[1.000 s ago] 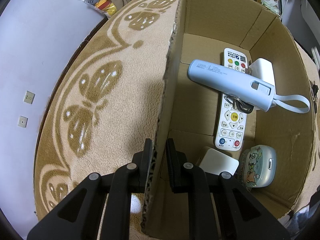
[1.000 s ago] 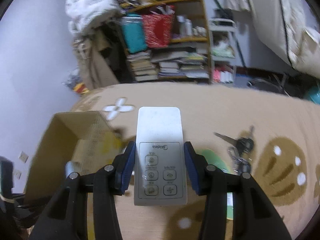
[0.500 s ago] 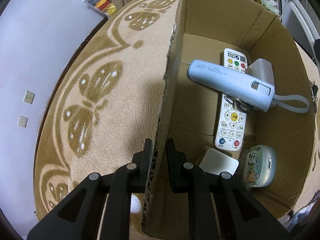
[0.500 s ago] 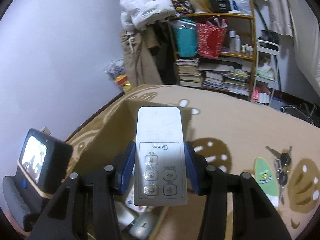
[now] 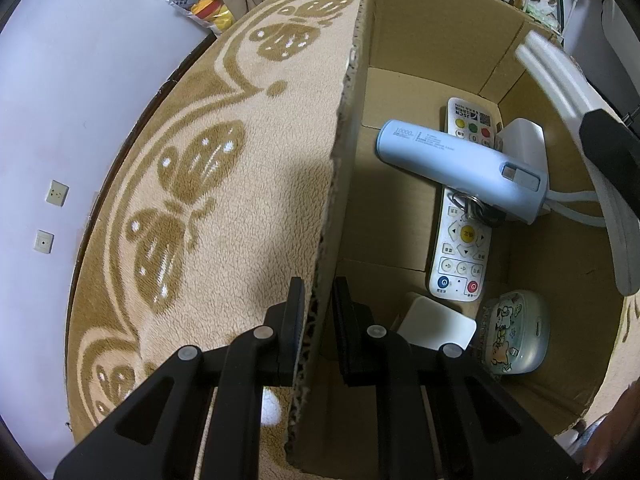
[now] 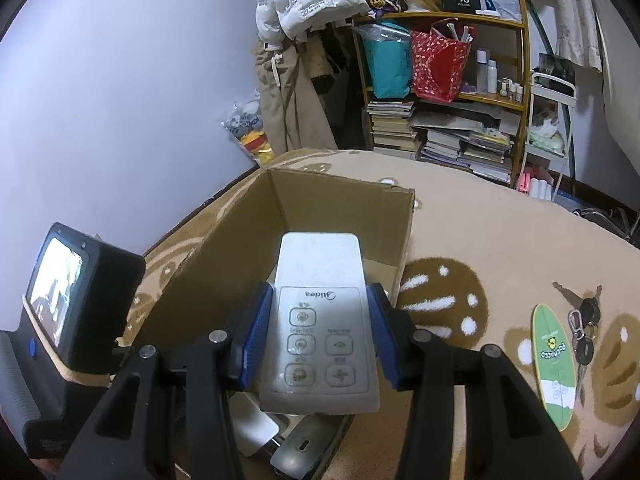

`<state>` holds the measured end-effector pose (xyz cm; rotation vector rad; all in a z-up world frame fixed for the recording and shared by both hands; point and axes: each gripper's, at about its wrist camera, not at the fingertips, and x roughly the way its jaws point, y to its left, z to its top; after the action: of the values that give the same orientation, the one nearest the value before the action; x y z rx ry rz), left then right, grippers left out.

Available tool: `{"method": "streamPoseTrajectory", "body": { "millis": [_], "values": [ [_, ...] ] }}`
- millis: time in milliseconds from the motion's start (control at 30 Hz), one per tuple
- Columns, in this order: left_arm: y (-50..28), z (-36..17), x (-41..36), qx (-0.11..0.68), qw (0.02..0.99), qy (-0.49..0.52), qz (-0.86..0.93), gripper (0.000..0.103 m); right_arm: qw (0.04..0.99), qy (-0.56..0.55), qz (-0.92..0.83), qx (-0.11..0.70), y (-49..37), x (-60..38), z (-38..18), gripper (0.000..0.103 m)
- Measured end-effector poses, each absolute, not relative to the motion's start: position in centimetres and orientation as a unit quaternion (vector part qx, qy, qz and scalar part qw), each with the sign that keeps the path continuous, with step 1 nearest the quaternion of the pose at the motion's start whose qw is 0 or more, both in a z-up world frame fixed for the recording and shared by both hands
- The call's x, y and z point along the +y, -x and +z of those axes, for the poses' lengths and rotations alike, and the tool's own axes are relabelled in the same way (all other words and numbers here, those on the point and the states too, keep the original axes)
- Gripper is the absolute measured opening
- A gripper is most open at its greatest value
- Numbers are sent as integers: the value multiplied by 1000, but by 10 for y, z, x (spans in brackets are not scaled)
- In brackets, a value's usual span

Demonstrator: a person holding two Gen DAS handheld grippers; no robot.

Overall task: Organize rigid objects
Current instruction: 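Carry the Midea remote into the box and open the right tool, then move the open right tool back over the green Pochacco board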

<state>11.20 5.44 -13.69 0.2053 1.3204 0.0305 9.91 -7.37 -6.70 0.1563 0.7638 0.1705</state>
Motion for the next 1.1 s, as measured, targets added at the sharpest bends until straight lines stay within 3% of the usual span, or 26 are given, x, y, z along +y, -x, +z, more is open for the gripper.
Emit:
{"method": "streamPoseTrajectory", "body": {
  "millis": [600,767,900,967,1100],
  "values": [
    [-112,-136,55,613,785,-92,13,14,925,-42,72,370,-100,-64,-69,51],
    [-112,-135,56,614,785,-86,13,14,938,-31,62,341,-93,-66,-51,74],
    [-112,-135,56,613,785,-88,13,14,941,-33,50,333,-90,-76,-43,82],
    [-112,-136,56,614,785,-88,14,14,943,-35,39,329,-89,-84,-41,91],
    [-112,-136,57,613,785,-89,14,14,944,-50,13,325,-87,-110,-38,93]
  ]
}}
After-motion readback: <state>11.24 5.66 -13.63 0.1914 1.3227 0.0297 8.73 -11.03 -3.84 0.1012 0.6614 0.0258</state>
